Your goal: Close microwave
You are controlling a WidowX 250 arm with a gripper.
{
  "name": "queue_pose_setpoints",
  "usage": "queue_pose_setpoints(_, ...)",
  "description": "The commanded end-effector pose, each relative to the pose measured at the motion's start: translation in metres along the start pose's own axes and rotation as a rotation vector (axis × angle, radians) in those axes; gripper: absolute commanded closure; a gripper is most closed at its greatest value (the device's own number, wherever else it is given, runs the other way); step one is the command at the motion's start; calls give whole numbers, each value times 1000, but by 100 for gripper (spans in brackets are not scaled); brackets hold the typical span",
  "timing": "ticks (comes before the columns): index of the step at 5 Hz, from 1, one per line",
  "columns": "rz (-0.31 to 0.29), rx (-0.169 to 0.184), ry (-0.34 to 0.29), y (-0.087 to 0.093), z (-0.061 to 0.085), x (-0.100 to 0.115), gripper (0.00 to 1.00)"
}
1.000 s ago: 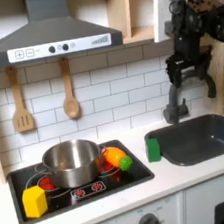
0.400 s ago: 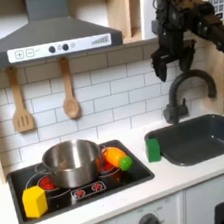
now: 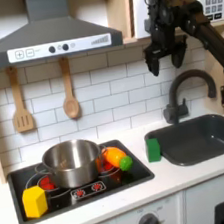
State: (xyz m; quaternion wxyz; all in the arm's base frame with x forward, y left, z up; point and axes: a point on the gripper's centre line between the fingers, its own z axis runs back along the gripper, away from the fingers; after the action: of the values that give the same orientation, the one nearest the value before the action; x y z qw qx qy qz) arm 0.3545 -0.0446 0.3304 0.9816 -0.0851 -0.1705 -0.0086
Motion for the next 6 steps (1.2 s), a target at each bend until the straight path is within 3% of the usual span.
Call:
queue_pose_setpoints(1, 4, 0, -1, 2, -1, 9, 0)
queue_pose_setpoints(5, 27, 5, 6, 12, -4, 21, 0)
queue_pose_setpoints(6, 0, 23, -5, 11, 1, 17, 0)
